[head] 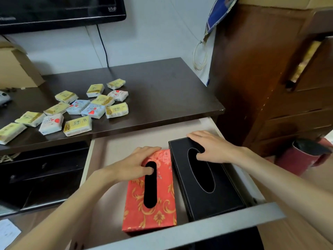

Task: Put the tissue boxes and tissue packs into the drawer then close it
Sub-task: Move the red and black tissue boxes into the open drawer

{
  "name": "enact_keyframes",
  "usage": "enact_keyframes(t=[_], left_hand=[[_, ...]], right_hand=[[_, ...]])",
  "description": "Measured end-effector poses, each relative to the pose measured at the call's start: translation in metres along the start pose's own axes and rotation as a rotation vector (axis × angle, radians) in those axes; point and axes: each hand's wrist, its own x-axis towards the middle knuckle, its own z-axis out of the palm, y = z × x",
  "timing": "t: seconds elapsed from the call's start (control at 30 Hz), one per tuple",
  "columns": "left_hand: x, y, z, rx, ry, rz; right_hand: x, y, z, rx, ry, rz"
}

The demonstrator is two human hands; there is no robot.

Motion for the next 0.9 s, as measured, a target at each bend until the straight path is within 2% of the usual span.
enact_keyframes(t=[0.17, 0.27, 0.33, 0.47, 0.6, 0.9], left_hand=[[0.003, -0.006, 0.005, 0.018, 0.092, 0.096], [0.002, -0.008, 0.005, 0.025, 0.121, 0.126], [0.002, -0.008, 0.007, 0.037, 0.146, 0.142], [0.002, -0.007, 0.012, 0.010, 0.189, 0.143], [0.011, -0.001, 0.022, 0.025, 0.267, 0.109], [0.031, 0.022, 0.043, 0.041, 0.349, 0.067]], right_hand=[[-0.008, 0.019, -0.010, -0.040, -0.005, 0.018], [-0.010, 0.023, -0.001, -0.372, 0.175, -0.125], [-0.010, 0.023, 0.003, -0.442, 0.205, -0.148], [-0.012, 0.030, 0.006, -0.365, 0.226, -0.135], [-0.018, 0.036, 0.012, -0.174, 0.242, -0.065], [-0.016, 0.034, 0.010, -0.007, 0.221, 0.002]])
